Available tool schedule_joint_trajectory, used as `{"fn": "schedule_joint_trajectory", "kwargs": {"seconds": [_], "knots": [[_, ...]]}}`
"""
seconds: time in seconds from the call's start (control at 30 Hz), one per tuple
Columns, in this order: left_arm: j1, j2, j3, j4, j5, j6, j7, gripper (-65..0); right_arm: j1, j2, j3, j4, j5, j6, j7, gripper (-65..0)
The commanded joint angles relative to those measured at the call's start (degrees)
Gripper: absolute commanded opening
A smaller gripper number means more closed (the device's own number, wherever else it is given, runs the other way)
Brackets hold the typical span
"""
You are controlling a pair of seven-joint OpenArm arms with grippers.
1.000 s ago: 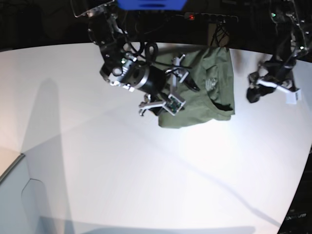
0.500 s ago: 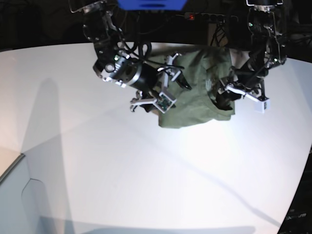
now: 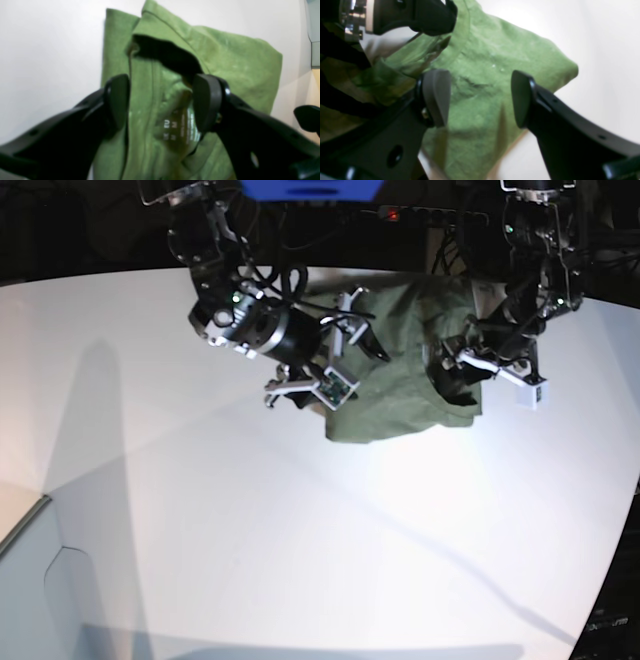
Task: Layout the t-shirt on the table in an organized manner, then fold the t-shirt properly
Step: 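Grasp the folded bundle edges with both grippers, then drag the folded bundle sideways toward the left gripper with both grippers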
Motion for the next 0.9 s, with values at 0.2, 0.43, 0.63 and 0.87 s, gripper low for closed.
{"fn": "schedule_joint_trajectory", "kwargs": {"seconds": [0.2, 0.43, 0.63, 0.87], "knots": [[0.4, -0.5, 0.3, 0.8, -0.7, -0.6, -0.6, -26.1, 0.9, -0.3, -0.1, 1.1, 1.1, 0.1, 1.4, -26.6], [1.3, -0.5, 0.3, 0.5, -0.6, -0.7, -0.9, -33.0, 0.9, -0.3, -0.2, 1.0, 1.1, 0.1, 1.5, -26.6], [0.8, -0.4, 0.3, -1.6, -1.1, -0.9, -0.9, -64.0, 0.9, -0.3, -0.2, 1.0, 1.1, 0.1, 1.5, -26.6], [3.1, -0.5, -0.2, 5.1, -3.5, -0.9, -0.9, -65.0, 1.0, -0.2, -0.2, 1.1, 1.0, 0.1, 1.5, -26.6]]}}
